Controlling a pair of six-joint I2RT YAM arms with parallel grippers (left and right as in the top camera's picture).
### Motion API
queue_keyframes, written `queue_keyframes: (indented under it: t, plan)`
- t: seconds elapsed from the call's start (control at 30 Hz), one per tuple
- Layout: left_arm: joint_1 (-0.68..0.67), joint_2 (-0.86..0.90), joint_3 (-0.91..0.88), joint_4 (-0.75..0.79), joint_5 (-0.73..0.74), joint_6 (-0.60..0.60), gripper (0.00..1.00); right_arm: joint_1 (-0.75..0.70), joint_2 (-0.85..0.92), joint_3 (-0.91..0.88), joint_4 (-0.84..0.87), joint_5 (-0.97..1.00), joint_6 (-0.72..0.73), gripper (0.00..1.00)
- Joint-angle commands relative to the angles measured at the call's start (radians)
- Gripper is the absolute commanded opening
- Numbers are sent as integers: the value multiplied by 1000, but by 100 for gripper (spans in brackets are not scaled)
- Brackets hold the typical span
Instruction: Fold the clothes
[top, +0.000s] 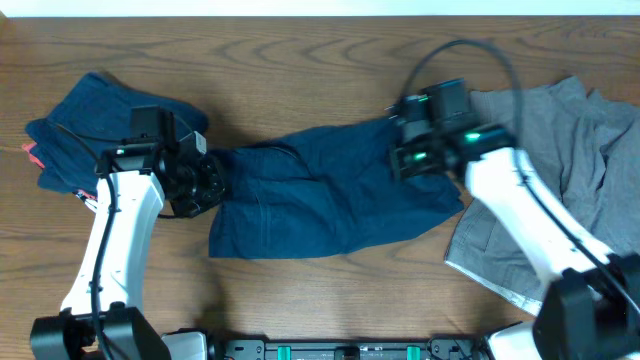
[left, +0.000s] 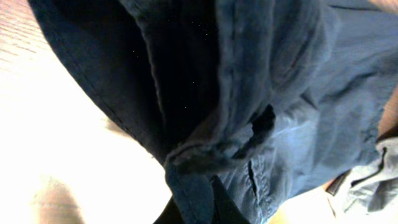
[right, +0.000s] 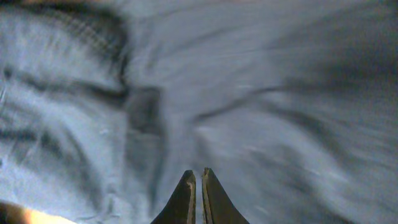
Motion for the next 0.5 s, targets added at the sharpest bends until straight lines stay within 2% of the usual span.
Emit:
queue_keyframes:
  t: [0.0,0.13,0.3,0.37,0.47]
  plan:
    - [0,-26,76,-31,-6,14,6,106,98,-23,35,-65,-29,5]
    - [0,-29,134,-49,-7,14,6,219,238,-23,108,-78,56,2]
    - [-1,-28,154,-28,-4,2,6,363,380,-23,276,-312,72,4]
    - [-1,-28,154,-35,3,-1,6,405,399,-23,341,-311,122,4]
    - [-1,-28,154,-45,77,-2,6,447,401,-21,404,-209,152,5]
